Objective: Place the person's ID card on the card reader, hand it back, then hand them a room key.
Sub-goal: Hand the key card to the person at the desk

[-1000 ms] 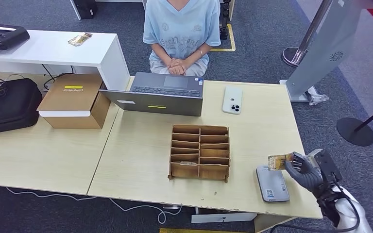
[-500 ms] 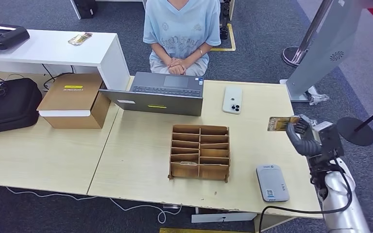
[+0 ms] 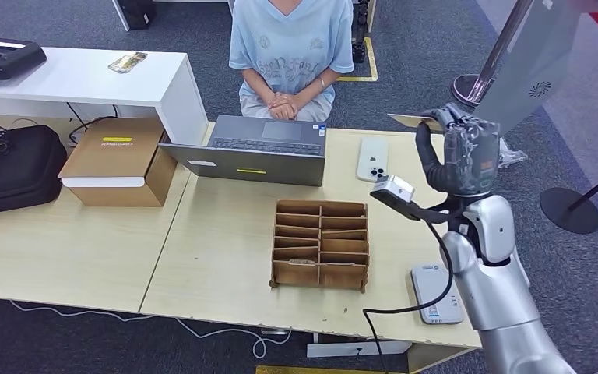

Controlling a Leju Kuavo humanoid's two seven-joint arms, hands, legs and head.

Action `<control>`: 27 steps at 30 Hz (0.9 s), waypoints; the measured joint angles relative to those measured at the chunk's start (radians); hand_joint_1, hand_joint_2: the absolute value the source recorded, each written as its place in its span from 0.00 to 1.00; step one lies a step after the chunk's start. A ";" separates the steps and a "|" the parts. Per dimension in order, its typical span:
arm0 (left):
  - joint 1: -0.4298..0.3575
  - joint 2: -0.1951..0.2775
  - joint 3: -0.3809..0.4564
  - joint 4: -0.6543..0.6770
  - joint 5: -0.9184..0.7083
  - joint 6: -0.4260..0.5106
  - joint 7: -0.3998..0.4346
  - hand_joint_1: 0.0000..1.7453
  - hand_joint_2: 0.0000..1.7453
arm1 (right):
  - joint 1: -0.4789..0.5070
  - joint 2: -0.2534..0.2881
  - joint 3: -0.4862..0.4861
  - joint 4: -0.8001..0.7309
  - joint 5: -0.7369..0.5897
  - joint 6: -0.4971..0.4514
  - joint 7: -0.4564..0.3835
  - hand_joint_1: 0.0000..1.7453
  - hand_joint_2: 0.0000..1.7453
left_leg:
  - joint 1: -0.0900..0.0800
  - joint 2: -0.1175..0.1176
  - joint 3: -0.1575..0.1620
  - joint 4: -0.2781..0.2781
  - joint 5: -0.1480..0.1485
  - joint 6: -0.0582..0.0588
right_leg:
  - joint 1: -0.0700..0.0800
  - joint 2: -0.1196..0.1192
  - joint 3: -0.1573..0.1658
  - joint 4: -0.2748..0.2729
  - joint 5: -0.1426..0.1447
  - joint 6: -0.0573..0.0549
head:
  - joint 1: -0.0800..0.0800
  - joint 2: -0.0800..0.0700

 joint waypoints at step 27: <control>-0.038 0.001 -0.063 0.000 0.000 -0.050 0.002 0.00 0.00 | -0.735 0.365 0.315 0.713 0.206 0.471 0.291 1.00 1.00 | 0.000 -0.001 -0.004 0.000 0.005 -0.003 | 0.000 -0.001 -0.006 0.002 0.004 -0.003 | 0.000 0.000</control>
